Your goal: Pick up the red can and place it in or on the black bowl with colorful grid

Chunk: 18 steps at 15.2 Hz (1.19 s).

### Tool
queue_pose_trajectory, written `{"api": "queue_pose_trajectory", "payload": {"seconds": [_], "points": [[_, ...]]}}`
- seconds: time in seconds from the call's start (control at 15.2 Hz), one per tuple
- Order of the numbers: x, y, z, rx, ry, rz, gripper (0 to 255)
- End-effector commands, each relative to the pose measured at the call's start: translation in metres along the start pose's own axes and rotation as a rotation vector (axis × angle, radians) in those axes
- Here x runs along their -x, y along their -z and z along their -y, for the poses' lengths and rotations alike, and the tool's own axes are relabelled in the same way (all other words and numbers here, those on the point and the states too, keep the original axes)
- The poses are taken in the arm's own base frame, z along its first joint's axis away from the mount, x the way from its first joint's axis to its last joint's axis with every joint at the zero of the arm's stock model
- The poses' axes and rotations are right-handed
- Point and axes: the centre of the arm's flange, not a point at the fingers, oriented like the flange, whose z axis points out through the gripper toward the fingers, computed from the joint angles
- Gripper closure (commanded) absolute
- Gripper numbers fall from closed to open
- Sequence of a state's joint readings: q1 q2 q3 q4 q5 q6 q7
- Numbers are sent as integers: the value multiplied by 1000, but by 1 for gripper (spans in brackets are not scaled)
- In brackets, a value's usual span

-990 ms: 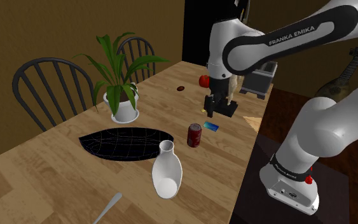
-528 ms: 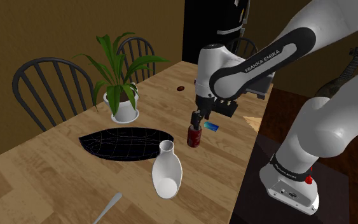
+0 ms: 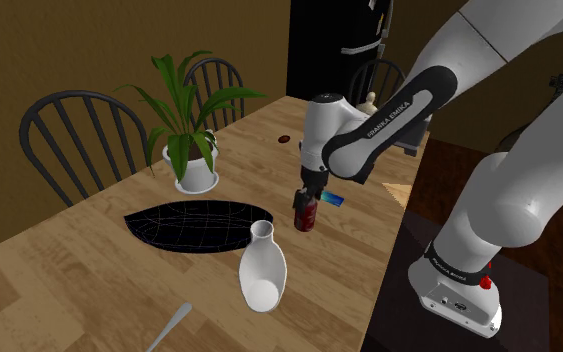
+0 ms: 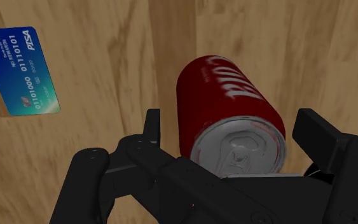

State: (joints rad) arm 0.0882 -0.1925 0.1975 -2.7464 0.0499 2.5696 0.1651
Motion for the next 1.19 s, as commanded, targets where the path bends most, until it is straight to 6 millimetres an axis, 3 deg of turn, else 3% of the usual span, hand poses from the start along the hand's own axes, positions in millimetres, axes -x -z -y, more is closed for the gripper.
{"api": "queue_pose_trajectory", "payload": {"seconds": [0.0, 0.53, 0.59, 1.12], "points": [[0, -9, 1, 0, 0, -1, 0], [0, -9, 1, 0, 0, -1, 0], [0, -9, 1, 0, 0, -1, 255], [0, -9, 1, 0, 0, -1, 255]]}}
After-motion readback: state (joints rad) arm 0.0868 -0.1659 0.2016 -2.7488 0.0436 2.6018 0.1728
